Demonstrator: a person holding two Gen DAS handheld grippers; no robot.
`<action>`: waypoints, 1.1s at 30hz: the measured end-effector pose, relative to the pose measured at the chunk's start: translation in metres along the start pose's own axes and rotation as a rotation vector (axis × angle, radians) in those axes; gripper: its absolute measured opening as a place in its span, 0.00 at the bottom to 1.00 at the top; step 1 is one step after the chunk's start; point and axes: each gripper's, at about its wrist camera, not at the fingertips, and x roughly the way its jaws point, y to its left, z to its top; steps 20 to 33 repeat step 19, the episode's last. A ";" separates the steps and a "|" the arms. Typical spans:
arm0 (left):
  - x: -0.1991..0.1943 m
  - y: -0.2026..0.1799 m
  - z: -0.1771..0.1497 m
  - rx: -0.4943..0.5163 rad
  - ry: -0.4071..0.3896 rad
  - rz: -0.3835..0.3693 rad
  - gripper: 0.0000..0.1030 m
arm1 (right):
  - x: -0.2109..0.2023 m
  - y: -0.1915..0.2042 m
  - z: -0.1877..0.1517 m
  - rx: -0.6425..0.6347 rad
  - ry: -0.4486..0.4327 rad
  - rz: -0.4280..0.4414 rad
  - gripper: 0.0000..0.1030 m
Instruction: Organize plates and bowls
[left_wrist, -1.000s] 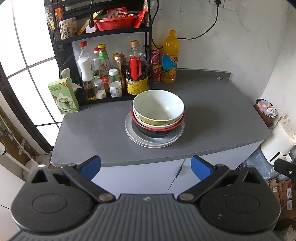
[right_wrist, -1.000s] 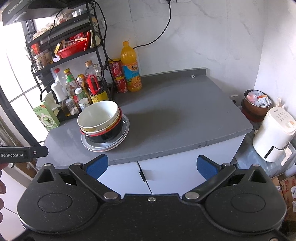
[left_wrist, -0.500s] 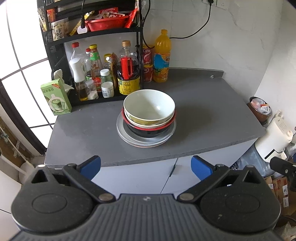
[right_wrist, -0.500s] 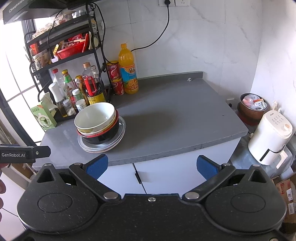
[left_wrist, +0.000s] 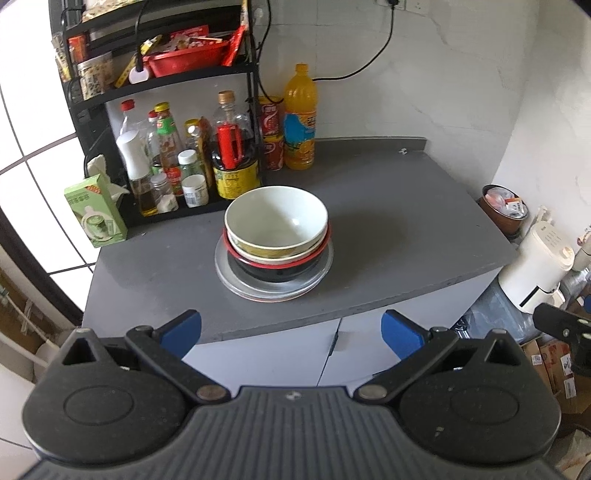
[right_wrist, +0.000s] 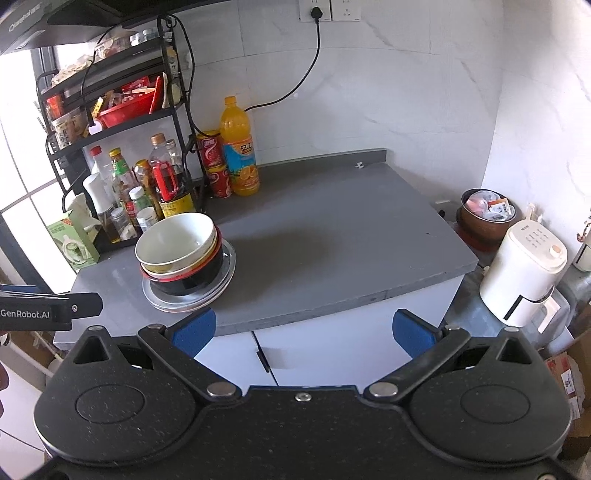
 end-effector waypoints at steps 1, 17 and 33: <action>0.000 -0.001 0.000 0.003 0.000 -0.003 1.00 | 0.000 0.000 -0.001 0.002 -0.001 -0.005 1.00; 0.004 -0.004 -0.001 0.020 0.017 -0.015 1.00 | -0.001 0.001 -0.003 0.005 -0.006 -0.032 1.00; 0.007 -0.005 0.000 0.024 0.021 -0.020 1.00 | 0.000 0.002 -0.002 0.008 -0.007 -0.039 1.00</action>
